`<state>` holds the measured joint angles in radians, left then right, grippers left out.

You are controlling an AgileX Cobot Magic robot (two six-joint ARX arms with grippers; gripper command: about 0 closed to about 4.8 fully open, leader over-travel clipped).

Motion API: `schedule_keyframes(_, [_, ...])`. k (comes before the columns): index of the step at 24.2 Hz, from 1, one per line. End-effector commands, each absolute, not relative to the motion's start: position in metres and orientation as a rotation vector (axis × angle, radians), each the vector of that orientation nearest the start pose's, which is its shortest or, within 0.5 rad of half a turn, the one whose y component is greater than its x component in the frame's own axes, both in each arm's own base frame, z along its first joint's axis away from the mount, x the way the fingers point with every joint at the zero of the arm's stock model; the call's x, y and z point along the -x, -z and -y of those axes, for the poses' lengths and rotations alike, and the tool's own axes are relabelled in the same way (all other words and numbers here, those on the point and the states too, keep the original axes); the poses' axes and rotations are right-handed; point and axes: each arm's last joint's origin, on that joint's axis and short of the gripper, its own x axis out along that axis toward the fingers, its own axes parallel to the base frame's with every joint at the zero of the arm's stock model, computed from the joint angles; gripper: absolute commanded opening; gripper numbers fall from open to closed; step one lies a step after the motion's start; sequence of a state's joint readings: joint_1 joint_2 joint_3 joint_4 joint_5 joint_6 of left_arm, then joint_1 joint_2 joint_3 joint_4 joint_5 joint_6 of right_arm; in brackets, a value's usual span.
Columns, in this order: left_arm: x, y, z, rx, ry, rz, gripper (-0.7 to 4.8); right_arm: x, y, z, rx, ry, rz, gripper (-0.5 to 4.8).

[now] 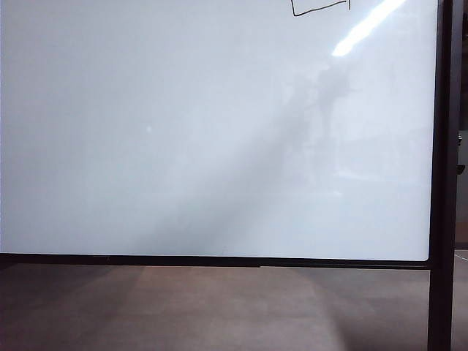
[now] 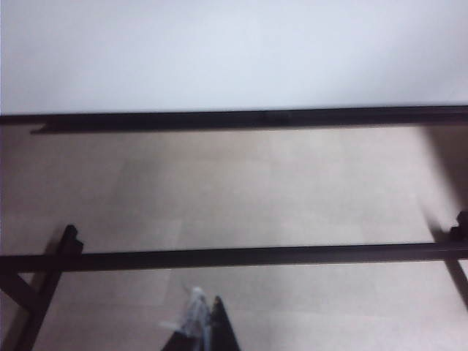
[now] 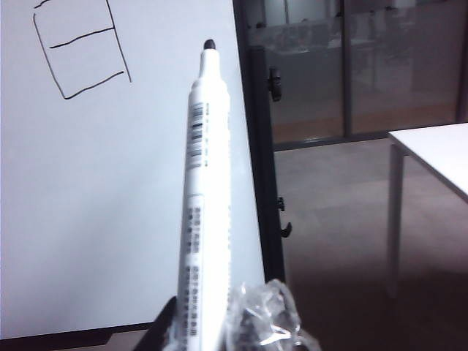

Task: Reach to the right to find the marker pen, pick it up, and write the number 8 on the whiteboard.

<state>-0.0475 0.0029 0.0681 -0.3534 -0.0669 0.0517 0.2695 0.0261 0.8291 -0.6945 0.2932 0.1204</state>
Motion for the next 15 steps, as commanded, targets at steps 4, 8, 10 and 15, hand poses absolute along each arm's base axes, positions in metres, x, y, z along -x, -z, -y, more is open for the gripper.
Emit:
schedule_keyframes(4, [-0.09,-0.153,0.002,-0.067,-0.011,-0.281,-0.05,0.02,-0.336,0.014,-0.119,0.023,0.083,-0.05])
schedule_keyframes(8, [-0.09,-0.153,0.003,0.113,-0.019,-0.28,-0.05,0.024,-0.33,0.015,-0.061,0.023,0.048,-0.05])
schedule_keyframes(10, [-0.09,-0.153,0.003,0.119,-0.011,-0.278,-0.05,0.019,-0.323,0.014,-0.049,0.012,0.006,-0.05])
schedule_keyframes(15, [-0.091,-0.157,0.003,0.121,-0.004,-0.237,-0.05,0.004,-0.313,0.008,-0.047,-0.028,0.001,-0.05])
